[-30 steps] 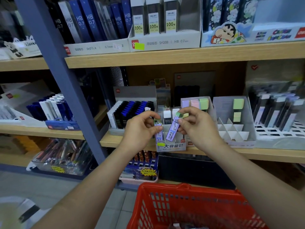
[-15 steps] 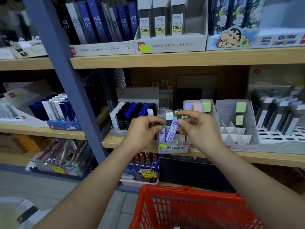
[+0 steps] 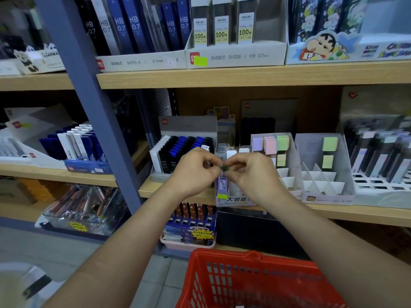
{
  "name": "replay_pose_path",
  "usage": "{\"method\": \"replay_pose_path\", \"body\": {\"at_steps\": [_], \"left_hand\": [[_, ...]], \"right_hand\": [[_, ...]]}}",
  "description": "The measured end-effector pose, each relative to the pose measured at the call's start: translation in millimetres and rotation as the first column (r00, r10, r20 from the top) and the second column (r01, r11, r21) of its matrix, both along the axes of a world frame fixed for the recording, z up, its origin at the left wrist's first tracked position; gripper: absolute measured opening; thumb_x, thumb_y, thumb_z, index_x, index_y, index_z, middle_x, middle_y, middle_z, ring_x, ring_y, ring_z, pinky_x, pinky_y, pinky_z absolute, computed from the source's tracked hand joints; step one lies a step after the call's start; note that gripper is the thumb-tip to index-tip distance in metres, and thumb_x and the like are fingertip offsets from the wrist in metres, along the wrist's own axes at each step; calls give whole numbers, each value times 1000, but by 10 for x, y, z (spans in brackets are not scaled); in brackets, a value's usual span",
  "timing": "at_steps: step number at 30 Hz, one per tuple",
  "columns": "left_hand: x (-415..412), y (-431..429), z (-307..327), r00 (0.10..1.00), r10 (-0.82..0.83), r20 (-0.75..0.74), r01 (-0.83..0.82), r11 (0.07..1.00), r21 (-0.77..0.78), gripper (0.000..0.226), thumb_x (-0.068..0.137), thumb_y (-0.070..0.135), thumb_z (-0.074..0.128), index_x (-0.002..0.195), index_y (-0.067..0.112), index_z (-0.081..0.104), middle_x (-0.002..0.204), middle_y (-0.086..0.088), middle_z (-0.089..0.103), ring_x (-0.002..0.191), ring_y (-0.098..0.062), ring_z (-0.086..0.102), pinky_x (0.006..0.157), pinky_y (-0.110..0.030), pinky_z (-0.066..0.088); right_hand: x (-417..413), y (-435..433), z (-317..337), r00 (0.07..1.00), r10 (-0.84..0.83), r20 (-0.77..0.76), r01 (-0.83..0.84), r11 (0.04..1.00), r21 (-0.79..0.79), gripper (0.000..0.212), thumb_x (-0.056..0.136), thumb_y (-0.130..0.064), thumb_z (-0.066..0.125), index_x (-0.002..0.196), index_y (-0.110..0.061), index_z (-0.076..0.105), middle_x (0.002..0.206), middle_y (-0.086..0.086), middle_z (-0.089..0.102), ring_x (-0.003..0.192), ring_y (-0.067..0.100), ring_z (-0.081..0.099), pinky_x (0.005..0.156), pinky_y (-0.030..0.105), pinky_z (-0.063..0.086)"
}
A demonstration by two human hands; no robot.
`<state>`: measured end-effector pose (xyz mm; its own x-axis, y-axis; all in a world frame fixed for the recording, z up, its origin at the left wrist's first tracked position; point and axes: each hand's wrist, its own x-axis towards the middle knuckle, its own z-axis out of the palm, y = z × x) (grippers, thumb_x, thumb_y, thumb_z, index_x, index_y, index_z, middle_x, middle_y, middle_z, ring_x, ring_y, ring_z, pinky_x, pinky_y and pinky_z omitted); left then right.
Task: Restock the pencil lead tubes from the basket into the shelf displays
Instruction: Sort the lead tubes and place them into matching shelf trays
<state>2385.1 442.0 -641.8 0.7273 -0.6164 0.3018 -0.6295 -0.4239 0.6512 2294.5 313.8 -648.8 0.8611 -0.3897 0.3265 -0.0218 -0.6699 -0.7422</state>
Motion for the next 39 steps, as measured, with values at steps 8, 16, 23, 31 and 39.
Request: {"method": "replay_pose_path", "body": {"at_steps": [8,16,23,31,39], "left_hand": [[-9,32,49,997,-26,-66,25,1000,-16,11,77,19,80,85,19,71,76,5,69,73,-9,66,74,-30,57],[24,9,-26,998,28,63,-31,998,49,20,83,16,75,103,20,74,89,8,64,82,-7,60,81,-24,50],[-182,37,120,968,38,246,-40,999,5,18,88,17,68,105,19,73,92,7,59,73,2,52,73,-16,42],[-1185,-165,215,922,-386,-10,376,892,251,12,86,13,68,90,22,76,75,19,68,71,7,63,65,-9,49],[-1864,-535,-1059,828,-514,-223,520,558,646,20,90,16,61,105,19,74,103,7,72,94,-6,64,77,-14,43]], "right_hand": [[-113,-66,27,999,12,-36,-17,989,-145,27,90,-5,66,114,-16,70,91,-4,68,84,9,64,84,26,55],[-344,-263,84,998,-64,1,64,996,-65,21,93,-5,58,99,-21,70,81,-10,62,71,1,58,60,4,43],[-774,-468,425,983,109,-151,-99,992,76,19,93,-5,61,88,-22,71,78,2,72,59,-1,60,58,16,49],[-1522,-817,-7,541,293,-788,-302,943,142,14,98,-25,57,100,-16,67,85,3,73,68,11,69,62,23,55],[-2304,-1065,-1396,370,158,-915,-88,987,135,23,97,-21,57,119,-16,59,98,4,62,85,20,63,69,29,57]]}}
